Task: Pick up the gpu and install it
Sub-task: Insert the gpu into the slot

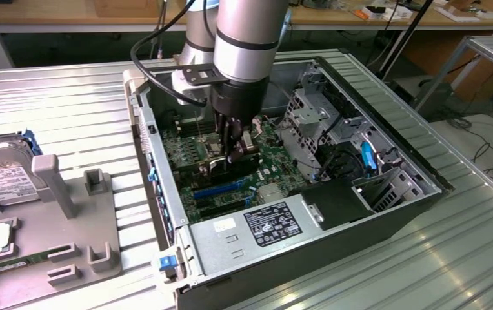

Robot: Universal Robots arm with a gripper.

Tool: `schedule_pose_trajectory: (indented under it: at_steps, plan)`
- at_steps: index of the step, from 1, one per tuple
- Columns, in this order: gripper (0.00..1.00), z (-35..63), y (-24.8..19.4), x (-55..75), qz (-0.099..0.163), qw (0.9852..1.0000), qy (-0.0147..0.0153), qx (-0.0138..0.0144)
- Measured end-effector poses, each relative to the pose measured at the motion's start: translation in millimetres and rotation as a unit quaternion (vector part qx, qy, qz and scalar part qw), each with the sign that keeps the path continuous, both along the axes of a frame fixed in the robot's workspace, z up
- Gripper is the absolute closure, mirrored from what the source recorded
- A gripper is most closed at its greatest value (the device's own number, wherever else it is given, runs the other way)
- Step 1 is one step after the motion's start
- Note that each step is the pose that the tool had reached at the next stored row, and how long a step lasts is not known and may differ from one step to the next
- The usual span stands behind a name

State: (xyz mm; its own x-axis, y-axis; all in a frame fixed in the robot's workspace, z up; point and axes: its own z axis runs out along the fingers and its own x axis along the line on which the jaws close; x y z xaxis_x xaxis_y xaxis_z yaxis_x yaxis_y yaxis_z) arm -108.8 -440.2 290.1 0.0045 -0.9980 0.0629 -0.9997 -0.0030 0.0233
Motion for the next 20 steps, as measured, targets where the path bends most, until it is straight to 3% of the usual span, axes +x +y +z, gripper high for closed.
schedule_pose_trajectory:
  at_steps: [1,2,4,20]
  plan:
    - [0.73,0.0,0.0,0.0,0.0,1.0,0.0002,0.0]
    - [0.73,-0.1,0.0,0.2,0.0,1.0,0.0026,0.0]
    - [0.73,0.0,0.0,0.6,0.0,0.9999,0.012,-0.0003]
    - [0.73,-0.3,-1.7,0.6,0.0,0.9999,0.0122,0.0001]
